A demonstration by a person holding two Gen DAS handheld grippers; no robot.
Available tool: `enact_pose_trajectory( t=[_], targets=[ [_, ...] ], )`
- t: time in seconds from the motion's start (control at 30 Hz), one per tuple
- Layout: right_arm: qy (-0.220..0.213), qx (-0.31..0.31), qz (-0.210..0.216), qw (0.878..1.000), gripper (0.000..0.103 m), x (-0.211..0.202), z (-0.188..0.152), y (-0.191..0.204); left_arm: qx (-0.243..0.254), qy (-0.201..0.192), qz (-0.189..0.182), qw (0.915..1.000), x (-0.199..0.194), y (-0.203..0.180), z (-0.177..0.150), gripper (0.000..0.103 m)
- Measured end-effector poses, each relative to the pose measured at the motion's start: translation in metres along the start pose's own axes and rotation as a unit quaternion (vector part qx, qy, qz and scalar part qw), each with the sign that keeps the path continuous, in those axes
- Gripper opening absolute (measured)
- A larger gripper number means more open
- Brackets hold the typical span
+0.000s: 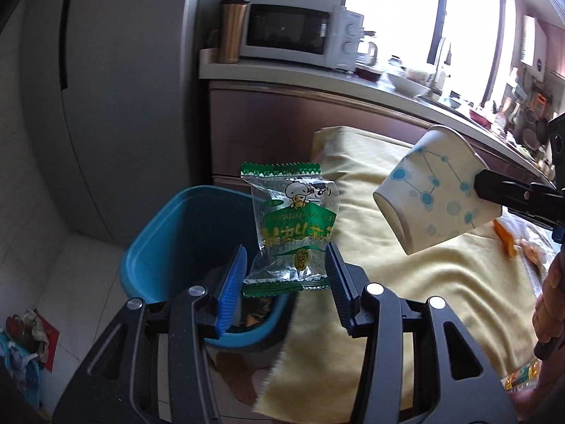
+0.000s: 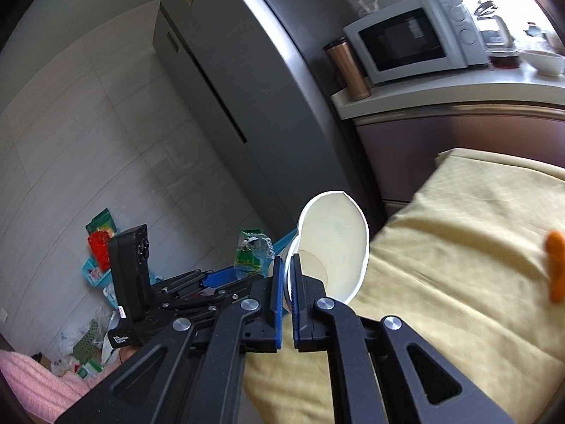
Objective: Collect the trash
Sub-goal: 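Carry the packet and cup over the blue bin while both tools open to release them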
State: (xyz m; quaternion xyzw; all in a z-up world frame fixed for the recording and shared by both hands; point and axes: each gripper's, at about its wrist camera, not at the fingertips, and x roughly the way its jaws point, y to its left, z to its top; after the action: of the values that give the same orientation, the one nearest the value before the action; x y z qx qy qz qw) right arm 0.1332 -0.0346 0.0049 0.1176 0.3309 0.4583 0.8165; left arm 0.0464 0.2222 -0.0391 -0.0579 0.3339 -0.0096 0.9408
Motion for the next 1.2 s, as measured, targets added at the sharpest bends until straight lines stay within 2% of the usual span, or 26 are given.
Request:
enact_pose_trajectory(
  t=[0.47, 0.83, 1.2],
  targets=[
    [0.067, 0.006, 0.019, 0.998, 0.003, 0.083, 0.013, 0.008, -0.027, 0.037, 0.056, 0.9974, 0.045, 0.048, -0.003, 0.046],
    [0.119, 0.016, 0.008, 0.993, 0.003, 0.133, 0.010, 0.008, -0.047, 0.074, 0.074, 0.9934, 0.078, 0.070, -0.016, 0.046],
    [0.161, 0.015, -0.011, 0.987, 0.006, 0.162, 0.004, 0.007, -0.061, 0.099, 0.080, 0.9900, 0.103, 0.083, -0.027, 0.049]
  ],
)
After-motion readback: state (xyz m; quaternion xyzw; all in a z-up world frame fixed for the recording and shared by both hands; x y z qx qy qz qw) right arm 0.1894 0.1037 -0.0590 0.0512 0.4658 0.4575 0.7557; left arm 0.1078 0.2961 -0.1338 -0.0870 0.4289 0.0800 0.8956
